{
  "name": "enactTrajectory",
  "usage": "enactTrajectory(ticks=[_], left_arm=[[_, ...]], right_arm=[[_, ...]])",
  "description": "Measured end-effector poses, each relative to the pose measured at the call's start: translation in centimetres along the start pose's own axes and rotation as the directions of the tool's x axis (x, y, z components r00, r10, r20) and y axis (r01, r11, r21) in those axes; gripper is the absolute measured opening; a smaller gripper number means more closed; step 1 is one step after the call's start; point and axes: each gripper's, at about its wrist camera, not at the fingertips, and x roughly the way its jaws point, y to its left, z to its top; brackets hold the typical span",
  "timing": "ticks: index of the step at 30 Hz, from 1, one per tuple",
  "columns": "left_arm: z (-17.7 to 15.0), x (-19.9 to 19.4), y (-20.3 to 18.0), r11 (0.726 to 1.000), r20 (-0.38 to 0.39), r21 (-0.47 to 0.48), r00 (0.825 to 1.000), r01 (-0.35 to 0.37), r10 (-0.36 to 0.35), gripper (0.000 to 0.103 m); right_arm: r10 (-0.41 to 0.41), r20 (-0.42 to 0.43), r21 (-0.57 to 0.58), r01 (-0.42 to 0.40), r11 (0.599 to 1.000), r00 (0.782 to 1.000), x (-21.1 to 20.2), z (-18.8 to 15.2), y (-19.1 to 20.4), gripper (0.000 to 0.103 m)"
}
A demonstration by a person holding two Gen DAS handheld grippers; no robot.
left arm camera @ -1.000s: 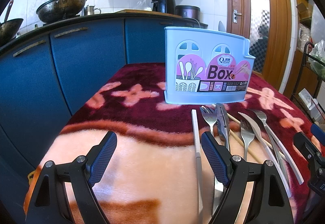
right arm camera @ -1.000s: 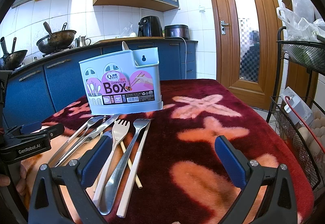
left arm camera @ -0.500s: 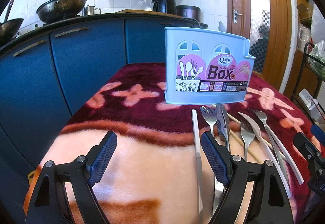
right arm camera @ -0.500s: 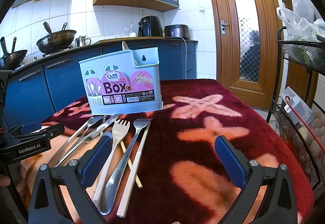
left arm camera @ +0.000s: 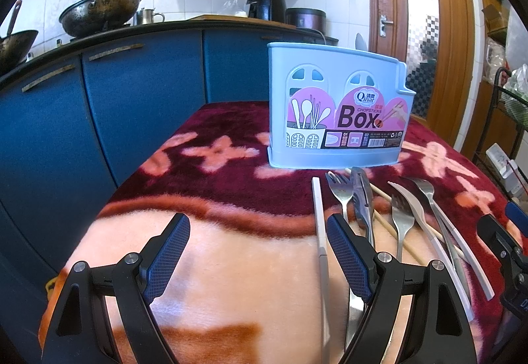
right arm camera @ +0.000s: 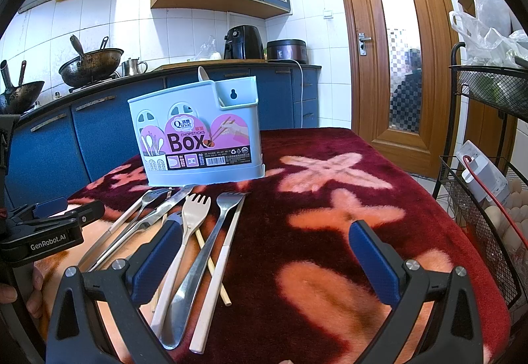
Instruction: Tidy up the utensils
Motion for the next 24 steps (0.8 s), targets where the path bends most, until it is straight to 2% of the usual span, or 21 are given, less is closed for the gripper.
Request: enactTrajectory(ticks=[18,24], left_arm=[[-0.04,0.21,0.35,1.0,-0.004,0.003,1.0,-0.001,0.001,0.086],[0.24,0.54,0.36,1.0,-0.029,-0.002,1.0,-0.002,0.002,0.086]], right_arm=[[0.006,-0.012,0.002,-0.006,1.0,1.0,0.11,0.07,-0.07,0.103],[0.033,-0.067,0.036,-0.031,0.999,0.997,0.61,0.82,-0.79,0.103]])
